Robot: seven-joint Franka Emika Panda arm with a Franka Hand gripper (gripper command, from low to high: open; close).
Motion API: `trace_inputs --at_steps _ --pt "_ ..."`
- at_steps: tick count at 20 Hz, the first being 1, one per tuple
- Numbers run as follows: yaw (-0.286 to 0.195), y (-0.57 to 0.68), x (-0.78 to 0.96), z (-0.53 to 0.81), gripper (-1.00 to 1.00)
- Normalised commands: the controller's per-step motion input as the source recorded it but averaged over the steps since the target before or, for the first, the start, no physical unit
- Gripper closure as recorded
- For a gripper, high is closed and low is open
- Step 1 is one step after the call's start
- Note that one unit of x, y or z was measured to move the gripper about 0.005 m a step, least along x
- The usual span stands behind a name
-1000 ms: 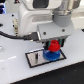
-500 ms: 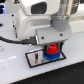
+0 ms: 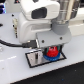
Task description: Insert the blue gear onto the right peg, followed by the red gear
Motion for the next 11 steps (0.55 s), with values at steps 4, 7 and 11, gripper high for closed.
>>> trace_inputs --at_steps 4,7,11 --pt "0.000 0.19 -0.01 0.13 -1.00" --pt "0.000 0.13 -0.01 0.19 -1.00" --pt "0.000 0.10 0.00 0.66 -1.00"
